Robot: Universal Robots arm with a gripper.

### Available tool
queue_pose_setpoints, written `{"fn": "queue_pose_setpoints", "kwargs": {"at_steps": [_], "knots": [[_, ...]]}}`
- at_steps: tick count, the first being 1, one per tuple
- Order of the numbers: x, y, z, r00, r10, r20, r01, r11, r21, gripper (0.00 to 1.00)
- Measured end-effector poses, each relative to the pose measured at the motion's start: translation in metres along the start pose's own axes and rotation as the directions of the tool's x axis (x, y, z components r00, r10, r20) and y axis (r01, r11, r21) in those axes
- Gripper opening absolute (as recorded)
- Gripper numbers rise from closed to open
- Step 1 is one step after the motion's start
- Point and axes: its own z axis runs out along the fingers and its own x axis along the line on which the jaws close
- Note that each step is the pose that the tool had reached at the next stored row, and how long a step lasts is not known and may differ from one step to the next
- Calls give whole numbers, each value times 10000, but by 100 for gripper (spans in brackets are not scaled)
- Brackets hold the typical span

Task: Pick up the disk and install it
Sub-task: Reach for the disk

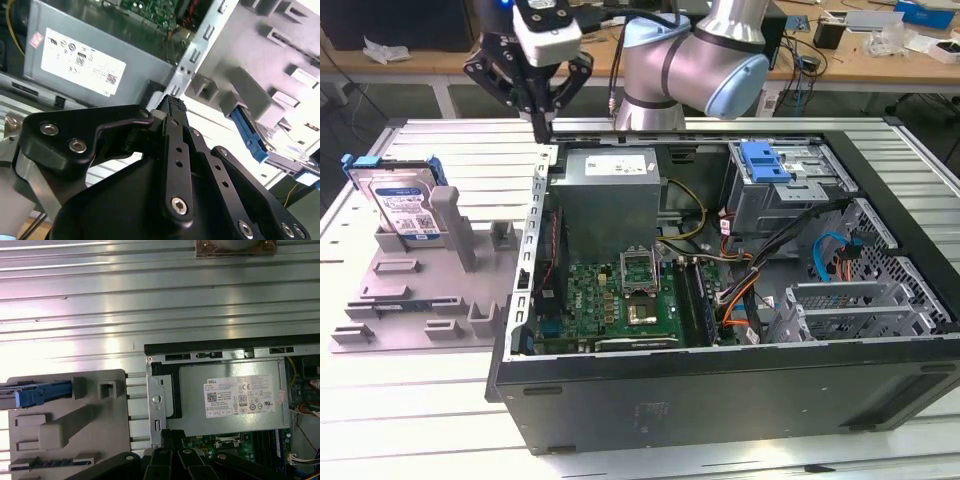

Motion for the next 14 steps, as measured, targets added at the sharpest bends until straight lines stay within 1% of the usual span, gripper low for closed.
{"fn": "queue_pose_setpoints", "kwargs": {"at_steps": [1,3,4,6,7,9,10,14], "knots": [[47,26,3,10000,-3,-1,3,10000,0,11],[112,63,8,10000,-1,-2,1,10000,0,11],[169,93,12,10000,-4,-2,4,10000,0,11],[238,129,17,10000,-1,-3,1,10000,0,11],[295,157,20,10000,-2,-4,2,10000,2,11],[362,186,25,10000,-2,-5,2,10000,2,11],[412,204,29,10000,-3,-3,3,10000,0,11],[562,255,39,10000,-1,-4,1,10000,1,11]]}}
